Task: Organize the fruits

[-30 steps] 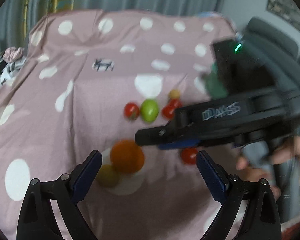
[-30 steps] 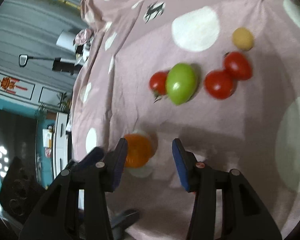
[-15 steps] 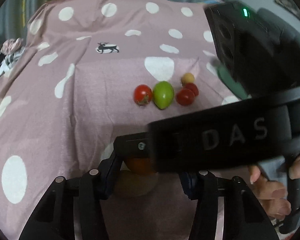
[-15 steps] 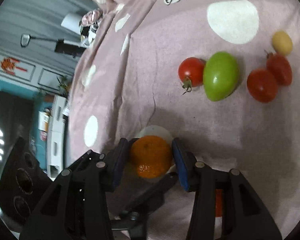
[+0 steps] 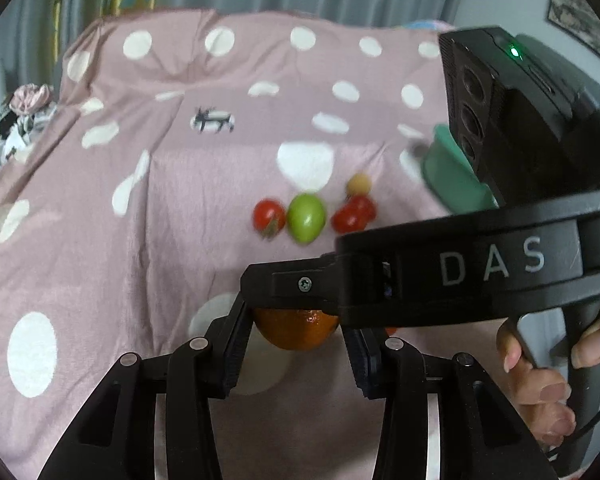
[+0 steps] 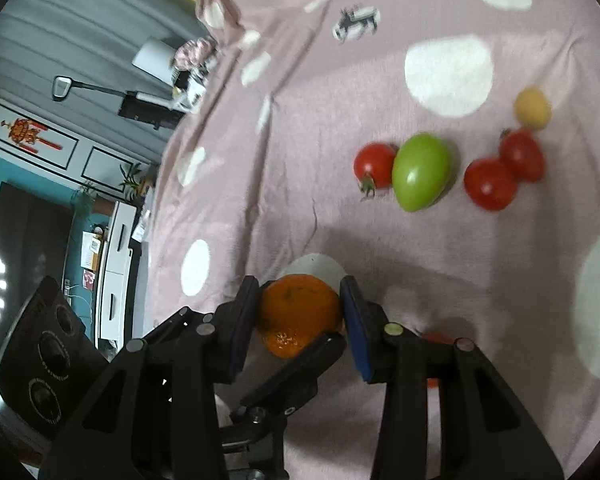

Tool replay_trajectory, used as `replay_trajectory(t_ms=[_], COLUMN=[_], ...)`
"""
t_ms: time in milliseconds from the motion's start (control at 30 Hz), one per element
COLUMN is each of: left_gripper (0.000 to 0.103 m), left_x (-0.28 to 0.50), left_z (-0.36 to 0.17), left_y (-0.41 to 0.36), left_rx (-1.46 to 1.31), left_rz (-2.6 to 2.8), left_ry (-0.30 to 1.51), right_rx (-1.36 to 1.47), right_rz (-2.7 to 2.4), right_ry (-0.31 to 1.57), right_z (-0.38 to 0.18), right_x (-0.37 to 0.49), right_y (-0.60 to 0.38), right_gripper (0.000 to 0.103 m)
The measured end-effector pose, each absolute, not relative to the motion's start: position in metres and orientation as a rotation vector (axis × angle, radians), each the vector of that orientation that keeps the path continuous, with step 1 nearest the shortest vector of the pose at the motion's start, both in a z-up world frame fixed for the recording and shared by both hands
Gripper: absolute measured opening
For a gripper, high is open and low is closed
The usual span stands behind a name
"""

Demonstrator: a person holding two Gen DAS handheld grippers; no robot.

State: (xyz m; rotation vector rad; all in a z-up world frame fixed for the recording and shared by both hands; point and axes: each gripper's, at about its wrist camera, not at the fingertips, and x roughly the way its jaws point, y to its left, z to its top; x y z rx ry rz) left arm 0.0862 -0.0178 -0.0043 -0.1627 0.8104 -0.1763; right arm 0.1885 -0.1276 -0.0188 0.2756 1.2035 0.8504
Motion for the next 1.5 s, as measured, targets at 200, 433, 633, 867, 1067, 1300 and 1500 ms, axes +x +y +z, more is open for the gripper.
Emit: replay_trajectory(t_ms=[200, 433, 633, 867, 1067, 1300, 1500], left_gripper=[0.044, 0.044, 0.044, 0.044, 0.044, 0.07, 0.099], left_x=[0.092, 0.114, 0.154, 0.221, 0.245, 0.23, 0.188], left_z=[0.03, 0.059, 0.076, 0.058, 0.03, 0.029, 0.046], left_y=[-0.055, -0.116, -0.18, -0.251, -0.272, -0.262, -0.221], left_rx=[-0.149, -0.163, -0.164, -0.165, -0.209, -0.121, -0.17], left_rz=[-0.231, -0.342, -0.45, -0.531, -0.579, -0.374, -0.319], left_ry=[0.719, 0.653, 0.651, 0.729, 0.802, 0.827, 0.812], right_rx=[0.321, 0.378, 0.41, 0.417, 0.441, 0.395, 0.337], right_rz=[0.821, 0.726, 0.603, 0.449, 0.366, 0.309, 0.312], right_ry=[1.099, 1.001, 0.931, 0.914, 0.99, 0.953, 0.954], right_z=[0.017, 0.05, 0.069, 0.055, 0.029, 0.045, 0.059], right_x=[0.19, 0.198, 0.217, 0.257, 0.283, 0.27, 0.246], right_y=[-0.175, -0.251, -0.322, -0.384, -0.406, -0.4, -0.386], right_gripper=[0.042, 0.042, 0.042, 0.042, 0.045, 0.06, 0.071])
